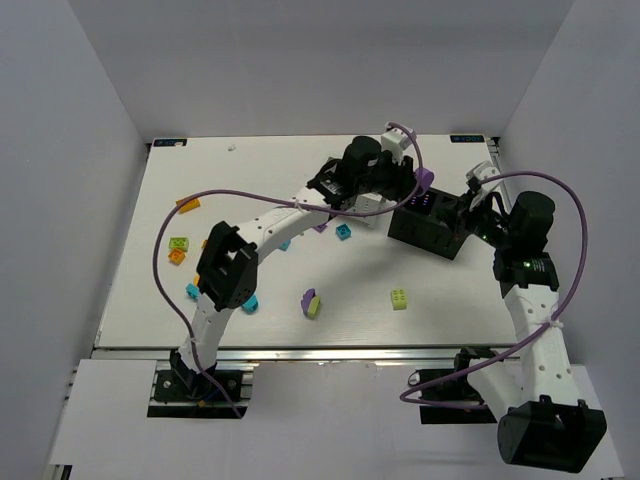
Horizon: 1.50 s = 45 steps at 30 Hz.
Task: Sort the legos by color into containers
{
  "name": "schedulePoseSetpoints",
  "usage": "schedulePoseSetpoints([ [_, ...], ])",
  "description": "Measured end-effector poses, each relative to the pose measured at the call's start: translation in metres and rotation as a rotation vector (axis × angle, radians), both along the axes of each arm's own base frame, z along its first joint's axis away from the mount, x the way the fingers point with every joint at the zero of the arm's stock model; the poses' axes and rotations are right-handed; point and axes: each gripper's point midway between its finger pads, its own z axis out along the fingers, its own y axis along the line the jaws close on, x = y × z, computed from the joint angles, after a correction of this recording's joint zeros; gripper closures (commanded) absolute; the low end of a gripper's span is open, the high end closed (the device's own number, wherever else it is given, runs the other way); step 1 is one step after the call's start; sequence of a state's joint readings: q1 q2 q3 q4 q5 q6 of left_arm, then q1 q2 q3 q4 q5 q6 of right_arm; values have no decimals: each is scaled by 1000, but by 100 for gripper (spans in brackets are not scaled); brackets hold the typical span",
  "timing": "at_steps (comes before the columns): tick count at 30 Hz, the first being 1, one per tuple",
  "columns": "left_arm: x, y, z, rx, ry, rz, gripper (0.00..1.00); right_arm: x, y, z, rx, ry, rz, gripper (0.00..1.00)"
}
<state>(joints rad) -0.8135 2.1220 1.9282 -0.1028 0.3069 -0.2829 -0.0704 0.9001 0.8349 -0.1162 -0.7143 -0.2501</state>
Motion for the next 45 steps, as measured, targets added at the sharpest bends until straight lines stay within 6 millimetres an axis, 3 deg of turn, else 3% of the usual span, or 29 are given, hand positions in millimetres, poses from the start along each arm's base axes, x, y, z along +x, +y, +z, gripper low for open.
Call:
schedulePoseSetpoints([
  [10,24,-24,-48,30,41,77,72,0,-12,-1,15,-5,-71,86],
  [11,27,-25,-49,31,38,93,64,1,-13,-1,15,-4,-74,84],
  [12,27,-27,-48,29,35,91,64,1,-14,-1,15,-3,-77,84],
  [13,27,-30,-48,26,32,96,57,1,-15,-2,16,-1,-81,81],
  [17,27,-35,-48,27,24,112,42,2,-18,-1,17,-1,-94,73],
  [27,29,-36,-45,34,13,151,39,2,-22,-7,19,9,-107,64],
  [28,29,-35,-44,34,10,155,40,2,-22,-7,18,8,-108,62],
  [30,31,-35,-43,35,6,166,46,1,-22,-7,17,8,-103,35],
  [31,32,-34,-42,34,5,174,57,0,-21,-8,15,11,-95,18],
  [32,34,-33,-43,37,5,184,63,-2,-19,-10,9,14,-79,11],
  [34,36,-29,-45,55,3,205,78,-5,-14,-14,-11,12,-29,11],
  [35,37,-26,-47,64,2,221,81,-8,-10,-18,-18,19,7,11],
  [36,35,-14,-51,93,7,251,80,-13,-5,-27,-32,36,66,11],
  [38,26,9,-49,136,19,295,41,-32,8,-51,-83,67,229,11],
  [39,13,32,-50,160,41,328,33,-51,16,-70,-125,81,360,13],
  [40,-18,79,-26,164,61,379,30,-74,21,-96,-177,104,501,25],
  [41,-39,110,5,106,55,426,29,-88,23,-108,-197,126,572,37],
  [43,-64,154,38,1,62,509,29,-101,28,-120,-195,212,659,37],
  [45,-89,204,36,-55,114,626,29,-94,42,-129,-276,287,693,29],
])
